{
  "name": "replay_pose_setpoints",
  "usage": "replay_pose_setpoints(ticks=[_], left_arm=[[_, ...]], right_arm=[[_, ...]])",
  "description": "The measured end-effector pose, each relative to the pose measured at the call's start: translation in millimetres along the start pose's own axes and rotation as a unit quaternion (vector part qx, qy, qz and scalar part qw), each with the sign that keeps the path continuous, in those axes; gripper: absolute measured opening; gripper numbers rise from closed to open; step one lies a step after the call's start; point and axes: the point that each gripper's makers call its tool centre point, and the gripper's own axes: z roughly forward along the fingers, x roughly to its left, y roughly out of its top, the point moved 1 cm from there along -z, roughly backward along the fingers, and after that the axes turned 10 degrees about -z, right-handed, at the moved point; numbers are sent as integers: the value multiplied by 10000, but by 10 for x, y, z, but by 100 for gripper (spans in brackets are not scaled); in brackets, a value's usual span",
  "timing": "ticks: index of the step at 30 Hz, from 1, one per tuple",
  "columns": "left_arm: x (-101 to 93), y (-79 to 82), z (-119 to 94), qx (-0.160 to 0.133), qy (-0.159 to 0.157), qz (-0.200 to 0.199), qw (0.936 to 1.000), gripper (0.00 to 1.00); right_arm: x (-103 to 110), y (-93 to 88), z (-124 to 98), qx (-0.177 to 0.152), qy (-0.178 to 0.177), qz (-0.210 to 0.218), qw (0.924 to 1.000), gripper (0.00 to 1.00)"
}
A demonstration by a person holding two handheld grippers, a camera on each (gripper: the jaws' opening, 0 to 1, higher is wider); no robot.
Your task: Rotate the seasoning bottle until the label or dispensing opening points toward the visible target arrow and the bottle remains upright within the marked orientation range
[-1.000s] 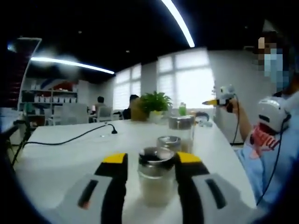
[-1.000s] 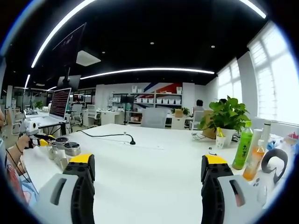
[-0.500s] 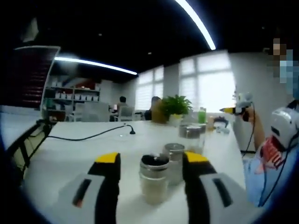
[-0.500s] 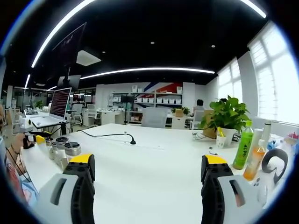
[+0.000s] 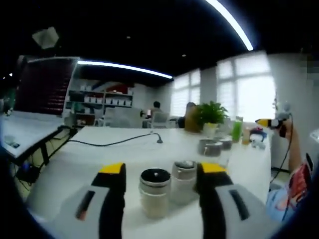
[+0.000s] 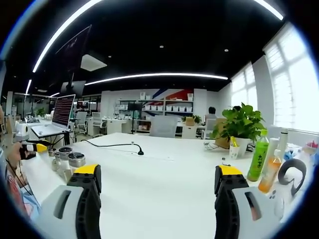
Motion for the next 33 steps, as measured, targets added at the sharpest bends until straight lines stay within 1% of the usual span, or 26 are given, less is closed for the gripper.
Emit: replay_pose_setpoints(ticks=[3,4,5,6,7,8,9,13,16,18,21,23,25,28,30,32,33], left_arm=[[-7,2,-7,-58,181,54,9998,60],[17,15,-9,-104,264,19,9996,60],[50,40,-16,-212,401,-95,9989,61],[58,53,-23,-270,448,-113,9986,63],[54,46,-23,-265,482,-46,9985,67],[74,29,-21,-218,564,102,9981,70],[81,15,-17,-200,608,123,9979,71],[93,-28,4,-290,658,1,9974,70],[168,-72,23,-301,887,107,9955,68],[183,-67,29,-403,910,149,9949,65],[201,-59,41,-479,977,213,9938,61],[210,-77,59,-472,1009,205,9936,60],[198,-110,85,-470,953,119,9943,59],[190,-160,112,-453,924,35,9947,54],[198,-184,124,-443,953,49,9945,53],[205,-181,138,-529,950,143,9940,54],[212,-184,145,-527,976,201,9936,53]], right_arm=[[6,5,-7,-5,-12,-10,10000,98],[1,8,-9,-11,-17,-13,10000,98],[1,10,-11,-16,-20,-22,10000,98],[-1,11,-11,-19,-25,-33,10000,98],[-6,9,-9,-17,-32,-40,10000,98],[-12,4,-4,-13,-37,-34,10000,98],[-22,-3,-2,-2,-52,-10,10000,98],[-33,-6,-14,22,-97,-25,9999,98],[-18,19,-15,-14,-56,-53,10000,98],[-12,6,-3,5,-33,-33,10000,98],[-26,-9,-1,34,-54,-10,10000,98],[-38,2,-10,13,-73,-25,10000,98],[-45,9,-14,3,-78,-38,10000,98],[-38,7,-13,4,-75,-33,10000,98],[-30,4,-11,12,-65,-30,10000,98],[-26,3,-8,13,-61,-25,10000,98],[-28,3,-7,16,-60,-29,10000,98]])
